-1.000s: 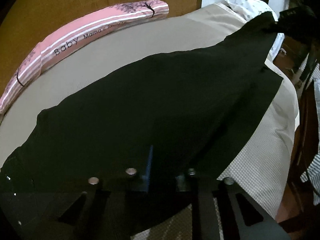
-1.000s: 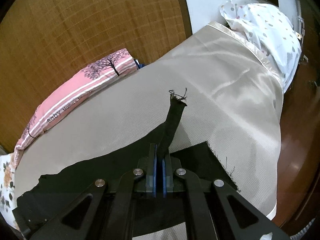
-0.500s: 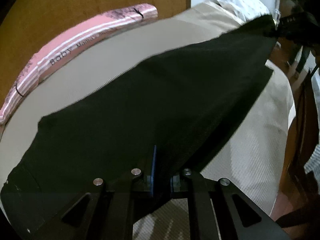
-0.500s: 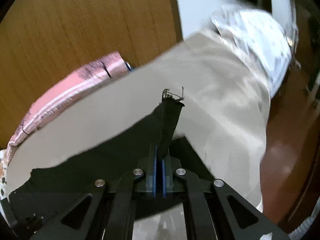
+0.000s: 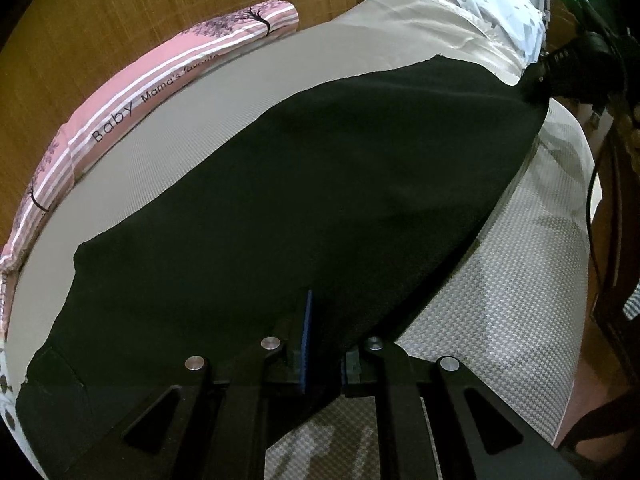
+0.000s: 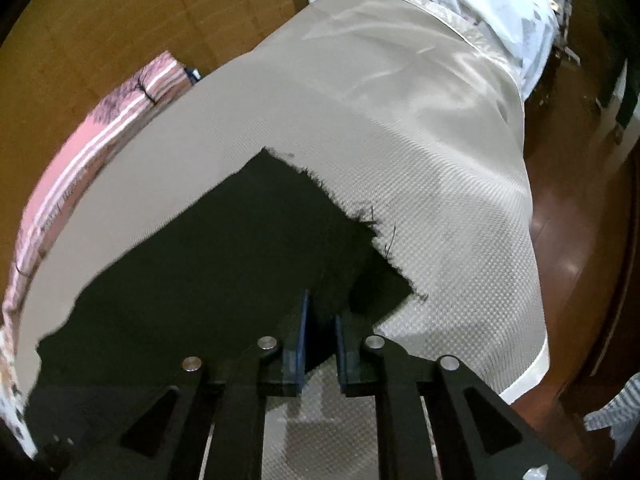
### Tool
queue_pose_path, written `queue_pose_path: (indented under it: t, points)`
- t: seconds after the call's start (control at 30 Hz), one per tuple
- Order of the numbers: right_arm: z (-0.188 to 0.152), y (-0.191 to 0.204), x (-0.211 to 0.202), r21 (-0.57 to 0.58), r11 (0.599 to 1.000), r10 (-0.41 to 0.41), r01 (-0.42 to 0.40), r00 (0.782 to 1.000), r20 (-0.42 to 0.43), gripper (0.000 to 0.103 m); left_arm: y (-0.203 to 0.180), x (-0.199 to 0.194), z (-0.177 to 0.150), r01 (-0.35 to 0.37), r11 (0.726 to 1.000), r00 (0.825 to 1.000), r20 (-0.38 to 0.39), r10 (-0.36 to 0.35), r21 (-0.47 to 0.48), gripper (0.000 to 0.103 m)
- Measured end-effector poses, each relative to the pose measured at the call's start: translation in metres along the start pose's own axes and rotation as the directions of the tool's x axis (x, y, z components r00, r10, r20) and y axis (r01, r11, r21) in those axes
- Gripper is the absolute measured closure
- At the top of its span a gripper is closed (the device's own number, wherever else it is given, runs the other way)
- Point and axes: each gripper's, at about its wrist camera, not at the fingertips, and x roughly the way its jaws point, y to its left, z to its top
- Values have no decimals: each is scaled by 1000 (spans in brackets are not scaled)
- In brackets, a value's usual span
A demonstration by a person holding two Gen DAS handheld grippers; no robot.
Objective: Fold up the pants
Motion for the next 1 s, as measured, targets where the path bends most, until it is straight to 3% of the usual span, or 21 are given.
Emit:
queue_pose_path:
  t: [0.13, 0.2, 0.3, 0.37, 0.47, 0.63, 0.77, 0.87, 1.0]
  points:
    - [5, 8, -3, -98, 990, -94, 98, 995, 38, 97, 15, -1, 2, 81, 993, 997, -11, -82, -91, 89]
    - [3, 9, 3, -124, 984, -128, 129, 992, 13, 97, 23, -2, 3, 129, 983, 991, -15, -132, -134, 86]
    - [-2, 2, 14, -114, 976, -189, 186, 982, -25, 88, 32, -5, 2, 176, 969, 984, -10, -180, -172, 80]
    - [-5, -5, 14, -87, 976, -201, 198, 979, -26, 81, 39, -10, 2, 184, 965, 982, -2, -188, -186, 70]
    - [-2, -11, 2, -56, 970, -236, 236, 972, 5, 80, 54, -18, 1, 173, 961, 985, 16, -174, -216, 56]
    - [14, 13, -21, -85, 970, -220, 227, 972, 88, 77, 87, -28, -5, 149, 944, 989, 37, -144, -295, 50]
    - [12, 62, -23, -168, 974, -137, 153, 985, 104, 69, 104, -32, -15, 256, 890, 965, 51, -256, -378, 49]
    - [3, 97, -9, -247, 961, -109, 125, 991, 77, 67, 98, -36, -20, 261, 903, 964, 49, -260, -342, 48]
    - [-9, 103, 13, -259, 956, -139, 140, 990, 20, 68, 78, -33, -25, 248, 935, 967, 4, -255, -254, 48]
